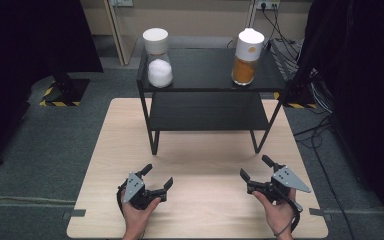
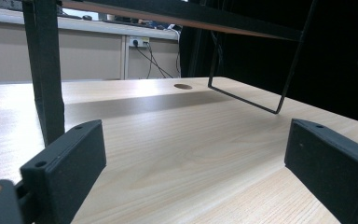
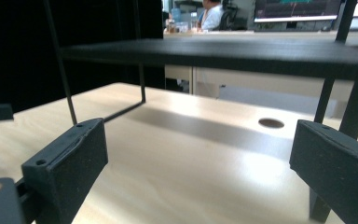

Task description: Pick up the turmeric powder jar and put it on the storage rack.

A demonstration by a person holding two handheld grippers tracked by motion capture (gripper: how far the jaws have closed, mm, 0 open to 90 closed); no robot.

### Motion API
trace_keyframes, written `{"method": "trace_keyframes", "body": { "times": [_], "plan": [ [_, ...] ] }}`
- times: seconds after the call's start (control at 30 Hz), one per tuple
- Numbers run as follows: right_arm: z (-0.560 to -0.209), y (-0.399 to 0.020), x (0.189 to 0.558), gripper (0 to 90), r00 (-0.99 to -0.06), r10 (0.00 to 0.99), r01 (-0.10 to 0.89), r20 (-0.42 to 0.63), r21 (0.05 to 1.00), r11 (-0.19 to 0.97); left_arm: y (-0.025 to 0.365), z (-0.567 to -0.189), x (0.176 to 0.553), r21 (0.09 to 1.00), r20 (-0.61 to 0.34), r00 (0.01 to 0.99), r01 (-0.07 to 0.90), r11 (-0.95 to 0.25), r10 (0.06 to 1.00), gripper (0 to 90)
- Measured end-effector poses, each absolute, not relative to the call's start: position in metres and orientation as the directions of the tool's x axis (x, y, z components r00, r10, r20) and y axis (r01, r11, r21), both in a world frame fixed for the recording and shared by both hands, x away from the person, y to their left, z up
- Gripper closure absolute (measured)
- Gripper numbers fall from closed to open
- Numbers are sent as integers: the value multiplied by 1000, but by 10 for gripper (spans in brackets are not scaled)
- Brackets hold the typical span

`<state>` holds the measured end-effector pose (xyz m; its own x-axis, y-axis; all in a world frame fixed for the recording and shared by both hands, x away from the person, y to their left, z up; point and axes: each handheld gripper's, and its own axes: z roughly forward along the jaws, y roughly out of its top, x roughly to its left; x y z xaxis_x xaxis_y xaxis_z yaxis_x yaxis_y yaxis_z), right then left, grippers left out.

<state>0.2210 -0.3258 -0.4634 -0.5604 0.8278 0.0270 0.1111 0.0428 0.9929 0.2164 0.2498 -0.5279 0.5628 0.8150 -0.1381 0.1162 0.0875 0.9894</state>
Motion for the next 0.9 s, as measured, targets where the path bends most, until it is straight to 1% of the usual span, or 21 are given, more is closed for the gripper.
{"method": "trace_keyframes", "body": {
  "times": [0.33, 0.9],
  "plan": [
    [-487, -323, 213, 44, -571, 820, 156, 42, 986, 59, 250, -528, 217, 990, -136, 564, 116, 85, 814, 43],
    [-497, -325, 207, 44, -570, 820, 188, 52, 980, 69, 250, -528, 217, 989, -138, 565, 117, 86, 814, 43]
  ]
}}
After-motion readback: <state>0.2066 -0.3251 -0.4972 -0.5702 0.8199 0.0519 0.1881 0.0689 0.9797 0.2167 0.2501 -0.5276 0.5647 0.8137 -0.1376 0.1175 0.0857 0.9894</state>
